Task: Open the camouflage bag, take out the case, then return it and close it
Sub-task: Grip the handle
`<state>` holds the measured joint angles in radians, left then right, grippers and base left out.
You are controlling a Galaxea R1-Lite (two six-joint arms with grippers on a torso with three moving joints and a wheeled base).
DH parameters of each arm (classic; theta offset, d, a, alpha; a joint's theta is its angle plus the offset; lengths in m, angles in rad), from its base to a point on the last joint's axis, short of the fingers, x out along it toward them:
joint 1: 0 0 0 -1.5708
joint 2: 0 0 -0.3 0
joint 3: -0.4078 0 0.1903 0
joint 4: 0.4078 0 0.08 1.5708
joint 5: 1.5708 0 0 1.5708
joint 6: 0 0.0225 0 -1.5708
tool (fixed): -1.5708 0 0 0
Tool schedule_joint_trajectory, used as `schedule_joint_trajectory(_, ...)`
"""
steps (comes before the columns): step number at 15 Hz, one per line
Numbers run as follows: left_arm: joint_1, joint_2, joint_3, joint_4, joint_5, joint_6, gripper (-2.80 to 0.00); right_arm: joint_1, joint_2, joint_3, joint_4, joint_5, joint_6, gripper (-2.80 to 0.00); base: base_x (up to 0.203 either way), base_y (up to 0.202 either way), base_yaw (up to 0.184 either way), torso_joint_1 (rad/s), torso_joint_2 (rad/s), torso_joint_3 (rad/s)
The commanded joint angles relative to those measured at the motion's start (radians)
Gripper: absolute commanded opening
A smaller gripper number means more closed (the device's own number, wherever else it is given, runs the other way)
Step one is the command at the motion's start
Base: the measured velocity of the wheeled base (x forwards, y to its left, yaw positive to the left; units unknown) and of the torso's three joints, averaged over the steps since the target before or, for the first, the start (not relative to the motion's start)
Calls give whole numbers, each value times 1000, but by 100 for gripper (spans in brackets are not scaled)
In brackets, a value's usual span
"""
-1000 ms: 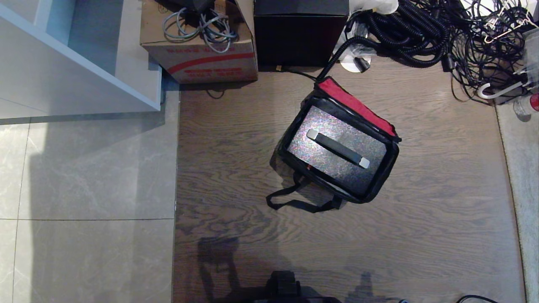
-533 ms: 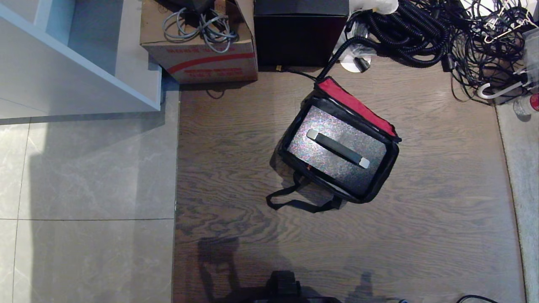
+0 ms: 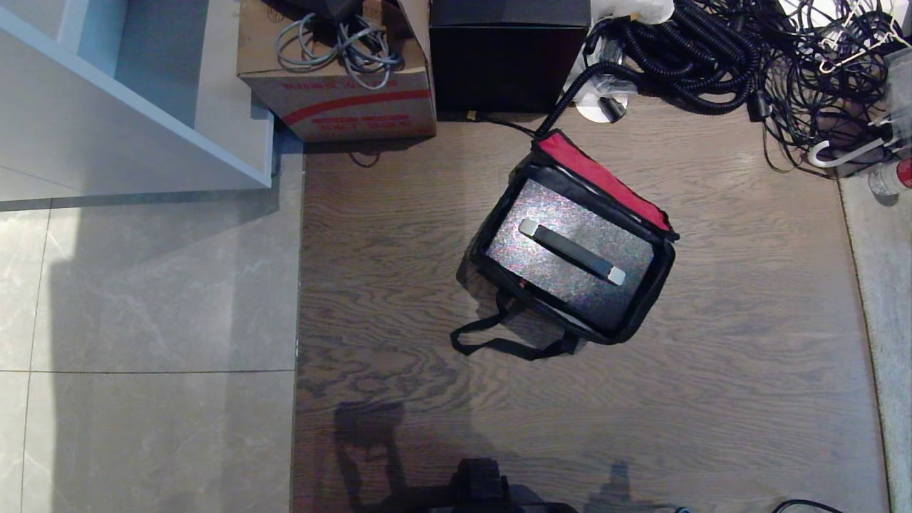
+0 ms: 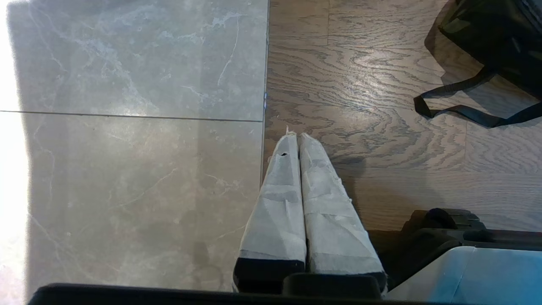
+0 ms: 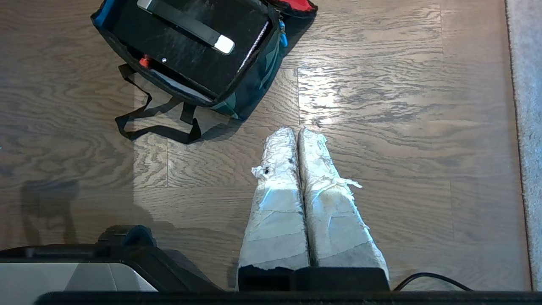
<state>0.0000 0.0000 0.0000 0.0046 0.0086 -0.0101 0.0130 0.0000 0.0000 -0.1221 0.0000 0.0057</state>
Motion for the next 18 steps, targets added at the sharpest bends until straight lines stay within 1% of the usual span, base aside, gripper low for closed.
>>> schedule_joint_trajectory(1, 0, 0, 0, 0, 1, -1, -280, 1, 2, 40, -2, 0, 0, -280, 0, 0, 0, 0, 0, 0)
schedule_joint_trajectory(18, 0, 0, 0, 0, 1, -1, -280, 1, 2, 40, -2, 0, 0, -280, 0, 0, 0, 0, 0, 0)
